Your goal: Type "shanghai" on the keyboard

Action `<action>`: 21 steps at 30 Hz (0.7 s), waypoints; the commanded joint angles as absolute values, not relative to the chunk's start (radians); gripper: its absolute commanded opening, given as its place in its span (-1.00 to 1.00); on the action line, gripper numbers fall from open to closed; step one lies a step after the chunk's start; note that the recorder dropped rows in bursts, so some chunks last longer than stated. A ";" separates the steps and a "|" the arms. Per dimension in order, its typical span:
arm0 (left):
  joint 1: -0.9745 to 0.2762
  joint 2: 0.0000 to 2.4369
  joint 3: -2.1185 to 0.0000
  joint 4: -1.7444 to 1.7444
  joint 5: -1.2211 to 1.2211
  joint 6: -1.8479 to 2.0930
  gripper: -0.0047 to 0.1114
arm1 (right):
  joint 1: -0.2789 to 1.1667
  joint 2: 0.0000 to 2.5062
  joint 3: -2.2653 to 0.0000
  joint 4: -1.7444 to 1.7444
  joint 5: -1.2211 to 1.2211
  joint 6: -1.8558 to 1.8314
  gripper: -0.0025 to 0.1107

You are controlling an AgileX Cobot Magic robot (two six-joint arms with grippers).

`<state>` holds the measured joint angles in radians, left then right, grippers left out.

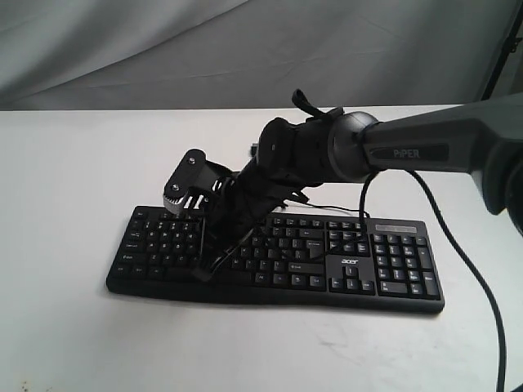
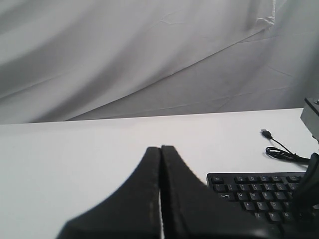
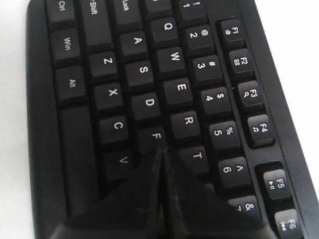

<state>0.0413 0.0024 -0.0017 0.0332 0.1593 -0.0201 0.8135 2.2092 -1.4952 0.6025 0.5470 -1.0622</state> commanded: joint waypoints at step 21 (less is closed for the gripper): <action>0.035 0.000 0.000 0.033 0.153 -0.023 -0.92 | 0.818 2.199 -1.502 0.603 0.535 -1.081 -0.96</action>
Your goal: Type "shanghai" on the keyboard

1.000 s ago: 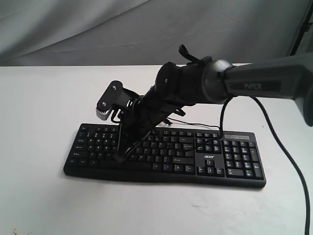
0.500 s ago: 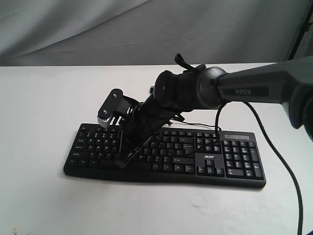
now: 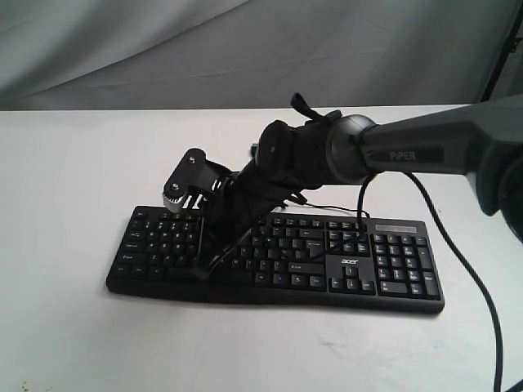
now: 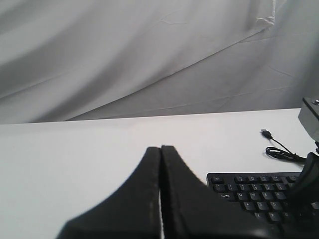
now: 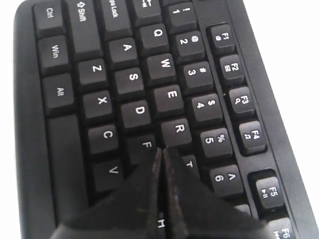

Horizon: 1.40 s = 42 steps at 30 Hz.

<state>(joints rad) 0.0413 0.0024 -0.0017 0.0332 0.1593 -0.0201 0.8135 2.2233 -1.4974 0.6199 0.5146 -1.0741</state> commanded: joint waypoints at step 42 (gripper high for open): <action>0.035 0.000 0.000 0.033 0.153 -0.023 -0.92 | 0.814 2.168 -1.502 0.481 0.575 -0.955 -0.96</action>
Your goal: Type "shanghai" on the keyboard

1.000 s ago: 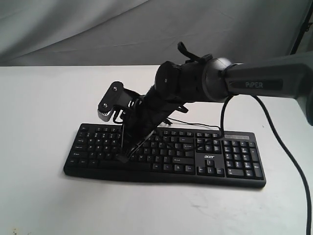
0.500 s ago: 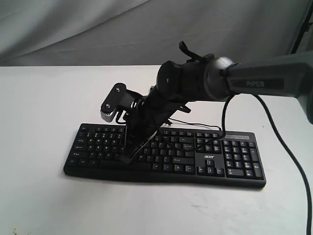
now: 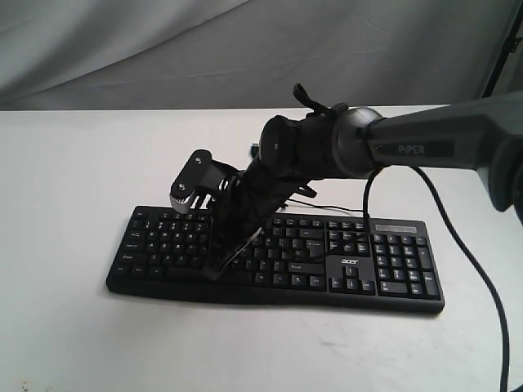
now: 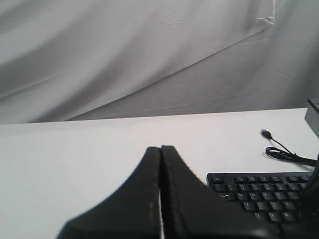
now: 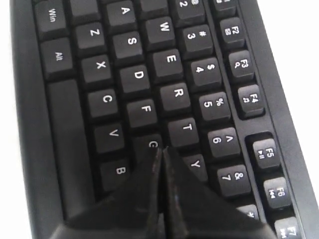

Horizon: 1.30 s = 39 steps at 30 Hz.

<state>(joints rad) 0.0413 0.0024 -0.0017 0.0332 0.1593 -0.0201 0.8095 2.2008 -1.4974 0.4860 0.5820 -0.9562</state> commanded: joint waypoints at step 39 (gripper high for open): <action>0.035 0.000 0.000 0.033 0.153 -0.023 -0.92 | 0.918 2.435 -1.978 0.383 0.756 -0.825 -0.96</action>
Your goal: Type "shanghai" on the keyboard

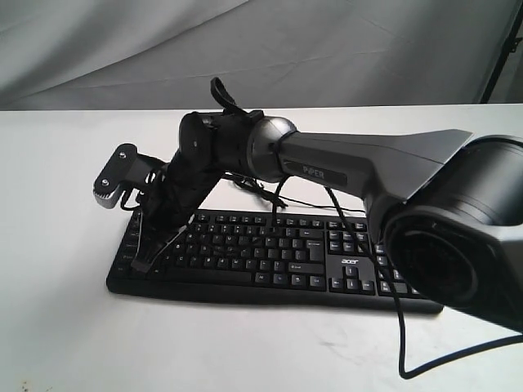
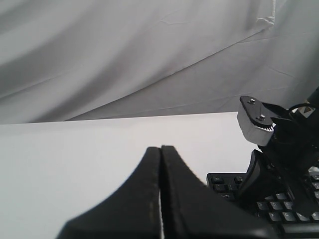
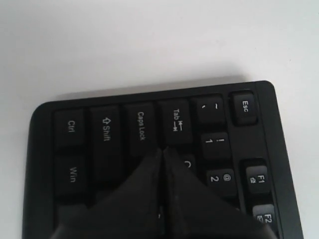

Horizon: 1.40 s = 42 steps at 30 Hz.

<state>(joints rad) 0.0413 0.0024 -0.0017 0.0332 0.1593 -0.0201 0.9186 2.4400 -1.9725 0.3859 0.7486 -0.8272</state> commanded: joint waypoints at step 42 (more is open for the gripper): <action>0.035 0.000 0.000 0.033 0.153 -0.023 -0.92 | 0.726 2.121 -1.443 0.498 0.601 -1.021 -0.96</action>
